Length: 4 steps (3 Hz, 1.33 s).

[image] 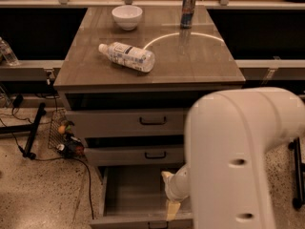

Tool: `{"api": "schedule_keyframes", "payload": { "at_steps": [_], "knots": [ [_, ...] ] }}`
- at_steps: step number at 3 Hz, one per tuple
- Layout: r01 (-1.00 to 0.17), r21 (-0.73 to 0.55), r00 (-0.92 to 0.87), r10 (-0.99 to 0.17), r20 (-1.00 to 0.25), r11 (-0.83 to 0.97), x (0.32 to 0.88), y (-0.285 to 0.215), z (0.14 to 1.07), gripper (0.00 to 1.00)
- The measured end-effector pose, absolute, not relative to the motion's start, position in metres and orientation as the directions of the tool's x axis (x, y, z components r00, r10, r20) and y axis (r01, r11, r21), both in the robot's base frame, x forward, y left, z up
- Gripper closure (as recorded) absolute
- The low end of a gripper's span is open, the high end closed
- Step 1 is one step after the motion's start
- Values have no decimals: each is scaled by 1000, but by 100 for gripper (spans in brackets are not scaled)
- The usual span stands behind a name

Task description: Close bottom drawer

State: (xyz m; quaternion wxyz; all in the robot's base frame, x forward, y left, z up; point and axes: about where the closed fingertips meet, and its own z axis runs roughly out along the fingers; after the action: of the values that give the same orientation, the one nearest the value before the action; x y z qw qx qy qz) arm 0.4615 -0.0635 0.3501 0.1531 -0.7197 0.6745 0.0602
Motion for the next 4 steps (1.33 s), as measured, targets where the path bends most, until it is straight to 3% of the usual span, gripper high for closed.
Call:
{"api": "schedule_keyframes", "payload": {
  "at_steps": [1,2,4],
  "knots": [
    [-988,-155,40,-974,-225,-5,490,-81,303,0],
    [-991,-130,10,-983,-185,15,486,-88,257,0],
    [-993,-93,-50,-969,-244,75,460,-112,211,0]
  ]
}}
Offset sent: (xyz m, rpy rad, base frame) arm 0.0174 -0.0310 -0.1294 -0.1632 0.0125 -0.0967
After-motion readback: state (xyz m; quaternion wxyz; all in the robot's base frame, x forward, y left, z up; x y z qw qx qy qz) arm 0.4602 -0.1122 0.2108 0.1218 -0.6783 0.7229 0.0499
